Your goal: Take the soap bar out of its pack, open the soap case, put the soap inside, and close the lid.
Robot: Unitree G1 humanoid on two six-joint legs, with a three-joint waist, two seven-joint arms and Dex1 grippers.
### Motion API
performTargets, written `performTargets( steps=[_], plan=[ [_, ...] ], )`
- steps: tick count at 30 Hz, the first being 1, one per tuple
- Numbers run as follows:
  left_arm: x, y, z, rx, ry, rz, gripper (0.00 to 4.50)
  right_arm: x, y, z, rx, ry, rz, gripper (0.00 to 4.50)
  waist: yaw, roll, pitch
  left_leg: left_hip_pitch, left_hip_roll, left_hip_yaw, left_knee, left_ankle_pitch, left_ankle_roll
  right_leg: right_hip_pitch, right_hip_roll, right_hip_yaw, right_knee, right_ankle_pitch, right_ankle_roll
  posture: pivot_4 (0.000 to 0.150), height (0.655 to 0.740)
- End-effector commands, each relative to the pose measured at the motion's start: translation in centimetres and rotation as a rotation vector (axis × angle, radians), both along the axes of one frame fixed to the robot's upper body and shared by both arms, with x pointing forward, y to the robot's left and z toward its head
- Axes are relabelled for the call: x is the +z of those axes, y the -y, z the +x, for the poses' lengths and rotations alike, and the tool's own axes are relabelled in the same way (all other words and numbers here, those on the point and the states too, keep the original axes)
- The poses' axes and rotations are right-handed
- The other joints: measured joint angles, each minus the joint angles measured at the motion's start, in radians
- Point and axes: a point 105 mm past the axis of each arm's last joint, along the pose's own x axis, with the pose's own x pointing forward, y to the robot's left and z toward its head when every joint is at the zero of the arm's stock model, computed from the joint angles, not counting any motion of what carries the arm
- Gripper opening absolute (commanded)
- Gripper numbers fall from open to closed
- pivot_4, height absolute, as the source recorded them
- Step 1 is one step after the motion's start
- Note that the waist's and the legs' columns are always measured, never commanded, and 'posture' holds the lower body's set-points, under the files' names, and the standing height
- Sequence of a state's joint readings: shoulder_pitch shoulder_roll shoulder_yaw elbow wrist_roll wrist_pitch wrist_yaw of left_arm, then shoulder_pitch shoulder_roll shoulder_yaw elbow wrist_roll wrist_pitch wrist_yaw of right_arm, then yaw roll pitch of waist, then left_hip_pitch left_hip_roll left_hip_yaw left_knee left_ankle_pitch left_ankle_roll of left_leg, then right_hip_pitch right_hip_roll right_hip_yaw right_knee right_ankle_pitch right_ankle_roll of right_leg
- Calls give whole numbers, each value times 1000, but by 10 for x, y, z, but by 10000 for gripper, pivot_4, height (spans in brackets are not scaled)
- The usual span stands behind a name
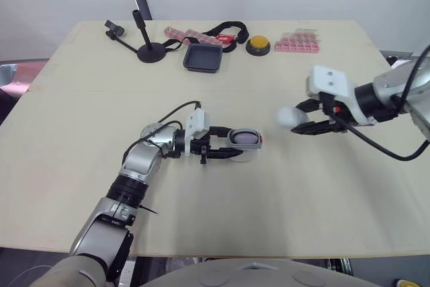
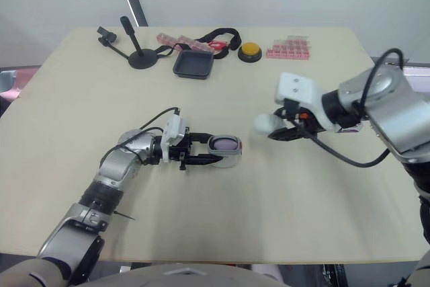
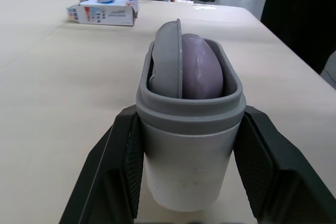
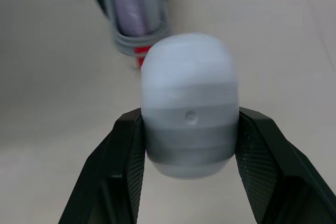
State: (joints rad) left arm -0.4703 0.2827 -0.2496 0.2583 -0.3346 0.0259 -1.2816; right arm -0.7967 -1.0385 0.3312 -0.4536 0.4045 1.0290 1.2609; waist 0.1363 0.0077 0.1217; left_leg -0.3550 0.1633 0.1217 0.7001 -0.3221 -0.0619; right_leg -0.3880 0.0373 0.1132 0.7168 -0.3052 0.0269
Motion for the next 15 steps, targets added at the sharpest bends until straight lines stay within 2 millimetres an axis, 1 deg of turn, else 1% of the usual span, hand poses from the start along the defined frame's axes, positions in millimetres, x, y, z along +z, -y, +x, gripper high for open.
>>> performTargets(
  steps=[1, 3, 7, 10, 12, 15],
  plan=[
    [3, 1, 0, -6, 24, -10, 19347, 7, -21, -5, 69, 13, -11, 19503, -2, 0, 0, 0, 0, 1, 0, 0, 0, -1, 0, 0, 0, 0, 0, 1500, 7400],
    [-1, 2, -1, -10, 21, -6, 19347, 7, -31, -4, 95, 16, -17, 19503, -2, 0, 0, -1, 0, 2, 0, 0, 0, -2, 0, 2, 1, 0, 0, 1500, 7400],
    [-7, 5, -6, -37, 66, 17, 19347, 7, -48, 7, 115, 56, -32, 19503, -1, 0, 0, 0, 0, 2, 0, 0, 0, -2, 0, 1, 2, 0, 0, 1500, 7400],
    [-8, 5, -7, -38, 81, 23, 19347, 10, -54, 7, 131, 51, -33, 19503, -1, 0, 0, 1, 0, 2, 0, 0, 0, -4, 0, 1, 5, 0, 0, 1500, 7400],
    [-8, 4, -5, -27, 84, 22, 19347, 10, -56, 4, 150, 37, -41, 19503, -2, 0, 0, 5, -1, 2, -1, 0, 0, -4, -1, 0, 10, 0, 0, 1500, 7400],
    [-7, 4, -2, -4, 74, 9, 19347, 5, -61, -1, 175, 13, -63, 19503, -3, 0, 0, 6, -1, 4, -2, 0, 0, -4, 0, 2, 11, 0, 0, 1500, 7400]
  ],
)
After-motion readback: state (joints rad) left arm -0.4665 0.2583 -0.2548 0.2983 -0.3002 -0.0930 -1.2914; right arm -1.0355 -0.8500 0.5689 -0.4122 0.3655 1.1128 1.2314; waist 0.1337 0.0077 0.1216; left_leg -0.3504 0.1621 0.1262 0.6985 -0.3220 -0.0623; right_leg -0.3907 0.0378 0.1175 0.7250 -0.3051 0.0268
